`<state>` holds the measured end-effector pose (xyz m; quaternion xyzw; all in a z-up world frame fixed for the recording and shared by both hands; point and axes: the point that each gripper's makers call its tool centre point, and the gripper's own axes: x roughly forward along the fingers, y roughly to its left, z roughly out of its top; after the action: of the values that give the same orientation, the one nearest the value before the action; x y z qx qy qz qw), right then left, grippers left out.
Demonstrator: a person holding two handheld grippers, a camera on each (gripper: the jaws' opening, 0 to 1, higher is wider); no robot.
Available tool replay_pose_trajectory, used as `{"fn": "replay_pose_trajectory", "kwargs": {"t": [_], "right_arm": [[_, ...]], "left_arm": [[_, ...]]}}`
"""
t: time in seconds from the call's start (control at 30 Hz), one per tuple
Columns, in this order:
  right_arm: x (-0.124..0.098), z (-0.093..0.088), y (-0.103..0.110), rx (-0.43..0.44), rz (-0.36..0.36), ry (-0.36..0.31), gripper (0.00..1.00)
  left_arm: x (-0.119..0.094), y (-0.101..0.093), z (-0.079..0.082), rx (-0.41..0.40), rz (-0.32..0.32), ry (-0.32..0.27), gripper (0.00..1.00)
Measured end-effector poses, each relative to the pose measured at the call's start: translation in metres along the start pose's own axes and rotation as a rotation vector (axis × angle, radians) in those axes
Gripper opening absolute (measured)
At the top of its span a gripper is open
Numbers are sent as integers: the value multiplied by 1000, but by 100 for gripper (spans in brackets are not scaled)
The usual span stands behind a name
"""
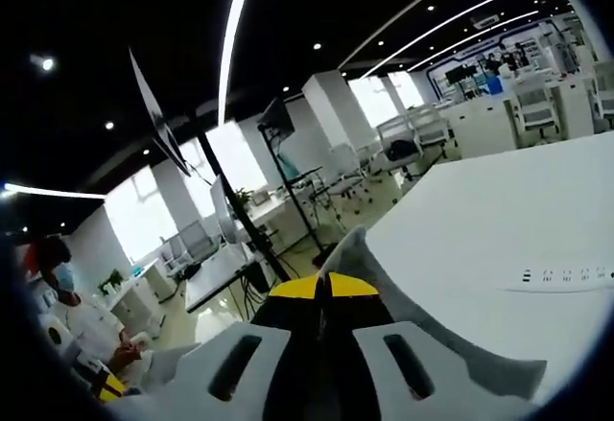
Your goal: Fold the towel on the table until its edges align and the towel forms a compact rectangular stack.
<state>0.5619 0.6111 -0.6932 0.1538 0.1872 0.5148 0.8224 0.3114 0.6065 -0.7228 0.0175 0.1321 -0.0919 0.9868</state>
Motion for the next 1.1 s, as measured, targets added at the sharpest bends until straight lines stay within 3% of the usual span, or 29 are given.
{"fn": "replay_pose_trajectory", "kwargs": {"t": [0.37,0.63,0.93,1.1], "right_arm": [[28,-16,3,-10,-8,20,0],[58,-42,2,-3,-10,65,0],[90,-80,-8,-49,-42,161,0],[105,-92,-10,-44,-50,182,0]], "left_arm": [[-9,31,-17,-83,123,-9,2],[-11,53,-40,-152,228,-3,2],[-4,72,-73,-233,276,25,3],[-3,85,-87,-265,298,29,3]]}}
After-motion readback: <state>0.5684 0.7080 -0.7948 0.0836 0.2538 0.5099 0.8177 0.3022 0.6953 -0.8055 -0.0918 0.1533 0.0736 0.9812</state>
